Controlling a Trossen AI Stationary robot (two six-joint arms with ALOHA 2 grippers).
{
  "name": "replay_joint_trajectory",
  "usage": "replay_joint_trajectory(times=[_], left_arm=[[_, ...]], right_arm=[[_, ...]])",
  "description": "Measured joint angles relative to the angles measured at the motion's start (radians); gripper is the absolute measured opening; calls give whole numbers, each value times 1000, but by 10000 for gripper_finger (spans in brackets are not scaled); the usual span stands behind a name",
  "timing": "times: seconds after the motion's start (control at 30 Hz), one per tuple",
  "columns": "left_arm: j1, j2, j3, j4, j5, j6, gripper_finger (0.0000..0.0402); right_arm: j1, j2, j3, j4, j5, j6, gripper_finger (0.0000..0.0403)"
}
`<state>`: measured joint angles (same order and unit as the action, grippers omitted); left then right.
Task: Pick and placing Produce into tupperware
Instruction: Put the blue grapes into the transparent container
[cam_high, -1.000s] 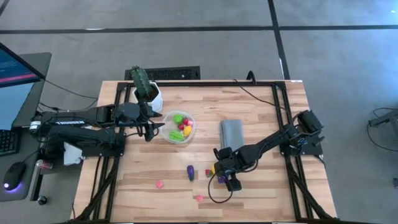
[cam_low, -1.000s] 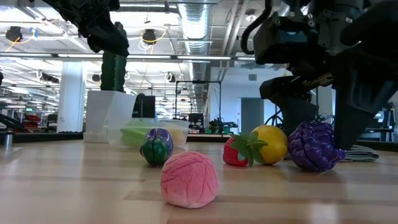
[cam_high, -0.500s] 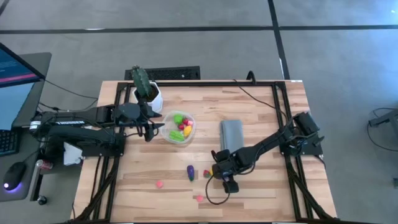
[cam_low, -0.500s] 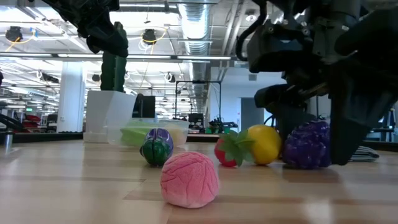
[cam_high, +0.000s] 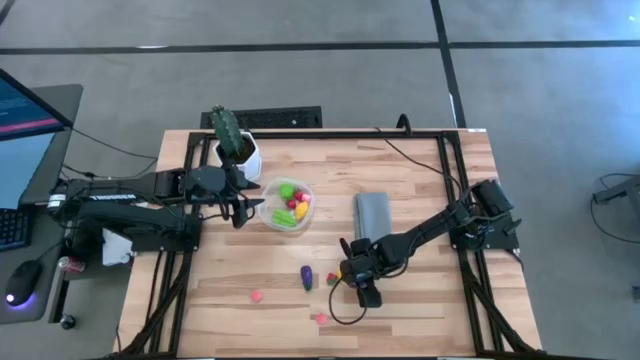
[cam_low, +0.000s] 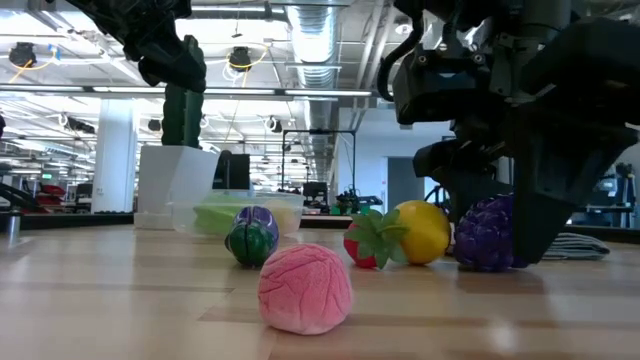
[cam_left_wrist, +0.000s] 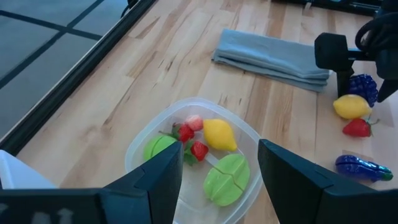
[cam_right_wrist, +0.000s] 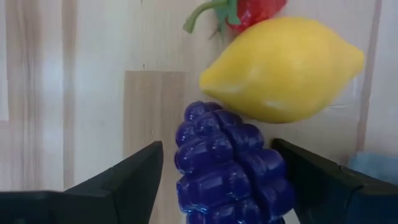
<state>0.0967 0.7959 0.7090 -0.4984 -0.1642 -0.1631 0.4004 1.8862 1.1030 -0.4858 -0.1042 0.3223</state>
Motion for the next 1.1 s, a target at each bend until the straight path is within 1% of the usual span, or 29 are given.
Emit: replay_joint_trajectory(times=[0.2,0.7,1.1], left_arm=[[0,0,0,0,0,0,199],[0,0,0,0,0,0,199],[0,0,0,0,0,0,199]], right_arm=[[-5,0,-1,-4,-5,10,311],[-5,1,-2,-7,-10,38,308],[-6,2,-3,-6,-18,56,261]])
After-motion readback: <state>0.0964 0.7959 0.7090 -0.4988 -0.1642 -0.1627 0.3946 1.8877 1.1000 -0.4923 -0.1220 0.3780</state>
